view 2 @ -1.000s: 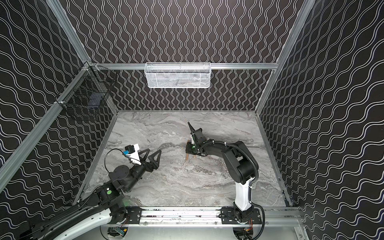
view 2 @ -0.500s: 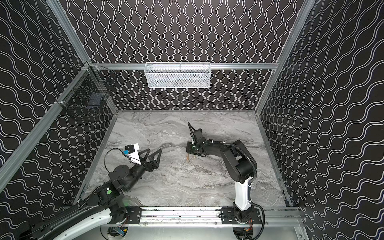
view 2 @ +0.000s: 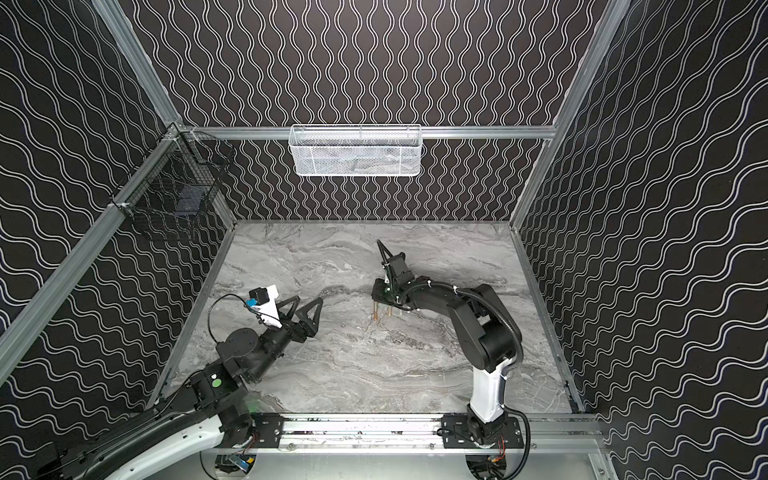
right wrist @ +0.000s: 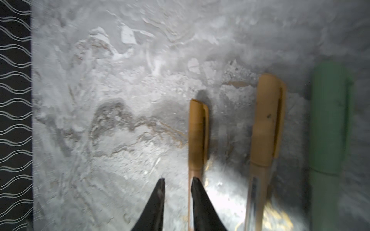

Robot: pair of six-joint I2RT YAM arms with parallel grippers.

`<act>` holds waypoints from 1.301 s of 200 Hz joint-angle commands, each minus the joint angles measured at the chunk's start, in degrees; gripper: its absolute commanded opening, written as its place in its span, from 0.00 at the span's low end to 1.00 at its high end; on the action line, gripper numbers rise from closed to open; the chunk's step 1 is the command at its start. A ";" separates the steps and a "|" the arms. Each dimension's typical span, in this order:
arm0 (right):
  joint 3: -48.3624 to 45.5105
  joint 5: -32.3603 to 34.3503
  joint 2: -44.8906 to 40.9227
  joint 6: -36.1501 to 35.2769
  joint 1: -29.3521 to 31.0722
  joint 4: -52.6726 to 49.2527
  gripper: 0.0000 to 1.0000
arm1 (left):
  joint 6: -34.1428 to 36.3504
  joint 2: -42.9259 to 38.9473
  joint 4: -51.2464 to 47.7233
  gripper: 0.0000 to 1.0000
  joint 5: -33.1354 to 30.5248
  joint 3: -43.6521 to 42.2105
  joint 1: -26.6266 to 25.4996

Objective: Insert the pens into the pen caps

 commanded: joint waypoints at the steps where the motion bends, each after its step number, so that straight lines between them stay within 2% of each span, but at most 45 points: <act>1: 0.45 -0.75 -3.67 -0.17 0.12 -0.50 0.28 | 2.78 0.85 -1.63 0.90 -0.47 2.07 0.03; 31: -0.59 -1.43 -11.18 -4.15 0.12 -1.41 0.35 | 6.16 2.77 -8.23 0.90 -0.20 7.62 -0.01; 47: -3.06 -3.36 -17.74 -8.48 0.12 -0.03 0.41 | 10.69 4.36 -13.14 0.90 0.73 11.38 0.01; 57: -5.20 -4.76 -22.49 -11.13 0.12 0.95 0.45 | 11.65 5.50 -17.13 0.99 -2.06 13.20 -0.11; 74: -8.00 -5.72 -30.30 -15.25 0.12 1.63 0.54 | 12.24 7.13 -22.71 0.99 -6.79 14.97 -0.07; 96: -12.58 -2.58 -39.24 -18.45 0.15 1.21 0.70 | 15.71 8.58 -25.55 0.99 -6.51 16.83 -0.13; 102: -13.30 -1.07 -41.14 -19.39 0.19 1.31 0.83 | 16.86 8.87 -25.48 0.99 -6.85 17.24 -0.15; 105: -13.61 -0.54 -41.95 -19.85 0.16 1.26 0.96 | 17.34 9.03 -25.38 0.99 -6.83 17.45 -0.13; 108: -13.85 0.30 -42.72 -20.13 0.24 1.34 0.99 | 18.00 9.09 -25.21 0.99 -6.94 17.69 -0.19; 128: -16.07 8.51 -45.41 -15.62 0.21 2.00 1.00 | 21.82 9.43 -21.90 0.99 -7.99 17.41 -0.20; 152: -19.37 11.23 -43.01 -20.57 0.16 5.52 1.00 | 27.29 9.35 -14.66 0.99 -6.88 15.03 -0.06; 163: -18.74 12.76 -40.91 -20.35 -0.54 5.21 1.00 | 33.25 9.73 -8.17 0.99 -6.75 12.27 -0.12; 172: -17.94 10.49 -39.49 -21.04 -1.97 4.29 1.00 | 38.50 9.99 -3.91 0.99 -6.62 9.79 -0.06; 190: -18.08 1.16 -38.32 -21.22 -6.66 6.18 1.00 | 40.87 10.54 3.13 0.99 -9.51 5.37 0.31; 210: -20.60 -4.17 -39.90 -19.21 -11.49 11.09 1.00 | 42.56 9.30 9.24 0.99 -9.55 1.02 2.70; 239: -24.20 -3.03 -43.70 -26.48 -12.60 15.73 1.00 | 41.91 8.04 17.15 0.99 -7.80 -5.57 9.44; 260: -25.17 -0.99 -45.11 -27.29 -12.58 15.68 1.00 | 41.90 9.91 24.47 0.99 -7.06 -9.46 14.75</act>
